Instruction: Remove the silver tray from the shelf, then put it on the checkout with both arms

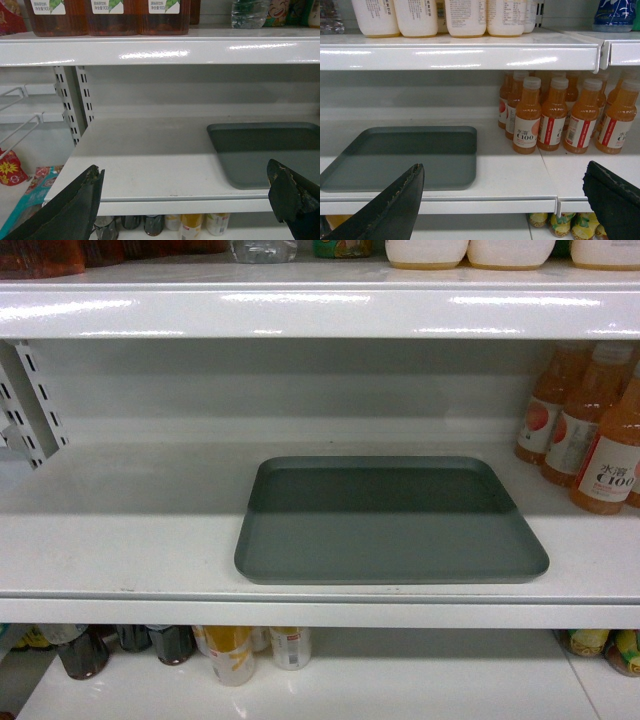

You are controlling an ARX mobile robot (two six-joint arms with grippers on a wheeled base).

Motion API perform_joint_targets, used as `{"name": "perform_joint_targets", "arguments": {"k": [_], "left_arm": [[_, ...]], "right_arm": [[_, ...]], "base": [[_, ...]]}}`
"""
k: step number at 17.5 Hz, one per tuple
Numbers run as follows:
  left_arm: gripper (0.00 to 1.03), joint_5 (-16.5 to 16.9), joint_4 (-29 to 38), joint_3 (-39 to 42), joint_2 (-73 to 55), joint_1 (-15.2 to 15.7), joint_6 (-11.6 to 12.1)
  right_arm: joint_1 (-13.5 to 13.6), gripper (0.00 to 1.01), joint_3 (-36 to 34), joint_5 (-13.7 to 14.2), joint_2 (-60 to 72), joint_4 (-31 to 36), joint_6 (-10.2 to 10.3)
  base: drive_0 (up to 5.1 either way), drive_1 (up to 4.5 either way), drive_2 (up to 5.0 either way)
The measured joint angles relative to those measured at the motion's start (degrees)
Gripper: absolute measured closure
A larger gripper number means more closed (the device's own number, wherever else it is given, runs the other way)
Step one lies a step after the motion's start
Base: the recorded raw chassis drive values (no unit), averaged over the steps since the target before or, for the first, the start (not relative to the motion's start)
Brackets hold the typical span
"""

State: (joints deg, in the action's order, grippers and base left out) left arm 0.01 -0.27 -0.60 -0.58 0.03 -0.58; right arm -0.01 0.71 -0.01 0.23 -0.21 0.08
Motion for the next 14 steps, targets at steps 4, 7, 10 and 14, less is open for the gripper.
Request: {"name": "perform_joint_targets", "arguments": {"k": [4, 7, 10, 14], "left_arm": [[0.05, 0.0, 0.0, 0.0, 0.0, 0.0, 0.0], [0.05, 0.0, 0.0, 0.0, 0.0, 0.0, 0.0], [0.05, 0.0, 0.0, 0.0, 0.0, 0.0, 0.0], [0.05, 0.0, 0.0, 0.0, 0.0, 0.0, 0.0]], "right_arm": [[0.0, 0.03, 0.0, 0.0, 0.0, 0.0, 0.0], [0.0, 0.03, 0.0, 0.0, 0.0, 0.0, 0.0], [0.0, 0.03, 0.0, 0.0, 0.0, 0.0, 0.0], [0.0, 0.03, 0.0, 0.0, 0.0, 0.0, 0.0]], "base": [[0.0, 0.00, 0.0], [0.0, 0.00, 0.0], [0.0, 0.00, 0.0], [0.0, 0.00, 0.0]]}}
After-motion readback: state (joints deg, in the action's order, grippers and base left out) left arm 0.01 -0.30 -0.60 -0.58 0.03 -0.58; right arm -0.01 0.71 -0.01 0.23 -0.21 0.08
